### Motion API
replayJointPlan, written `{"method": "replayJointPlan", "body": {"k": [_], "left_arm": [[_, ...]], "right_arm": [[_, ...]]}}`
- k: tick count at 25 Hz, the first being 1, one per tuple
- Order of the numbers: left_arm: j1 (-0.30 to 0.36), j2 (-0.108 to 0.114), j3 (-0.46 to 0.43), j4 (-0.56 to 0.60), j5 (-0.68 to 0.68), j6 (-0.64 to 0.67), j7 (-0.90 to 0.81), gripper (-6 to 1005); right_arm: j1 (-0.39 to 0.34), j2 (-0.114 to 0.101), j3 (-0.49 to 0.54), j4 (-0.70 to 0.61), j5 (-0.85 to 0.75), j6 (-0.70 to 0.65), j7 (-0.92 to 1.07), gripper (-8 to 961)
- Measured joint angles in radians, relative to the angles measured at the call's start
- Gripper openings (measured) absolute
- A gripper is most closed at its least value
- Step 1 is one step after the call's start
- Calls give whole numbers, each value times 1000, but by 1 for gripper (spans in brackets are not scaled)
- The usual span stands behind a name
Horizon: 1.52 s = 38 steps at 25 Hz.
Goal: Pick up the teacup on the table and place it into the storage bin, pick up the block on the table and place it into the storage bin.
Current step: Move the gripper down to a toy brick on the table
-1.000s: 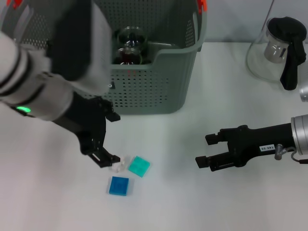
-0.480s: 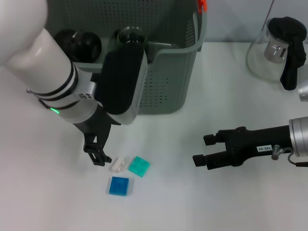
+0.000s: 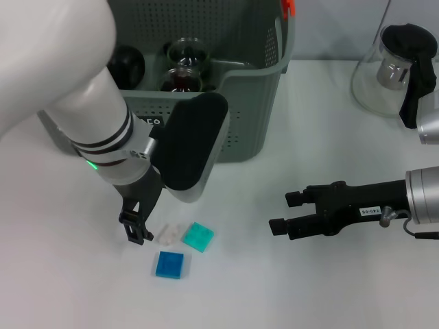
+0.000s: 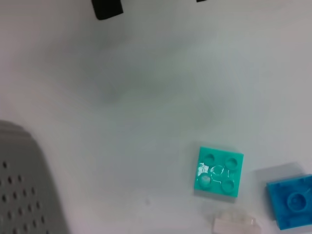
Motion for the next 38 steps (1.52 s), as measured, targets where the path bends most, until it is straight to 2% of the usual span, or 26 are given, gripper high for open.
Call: {"method": "replayJointPlan", "body": {"k": [11, 24, 30, 38], "left_arm": [[-32, -8, 65, -78, -7, -39, 11, 933], [-56, -9, 69, -136, -12, -71, 12, 914], [-71, -9, 69, -180, -21, -84, 12, 865], [-72, -11, 86, -181, -32, -82, 10, 795]], "right_arm": [[0, 2, 5, 7, 1, 1, 0, 914], [0, 2, 5, 7, 1, 1, 0, 915], [-1, 2, 5, 7, 1, 0, -2, 915], [-5, 2, 5, 7, 1, -1, -4, 915]]}}
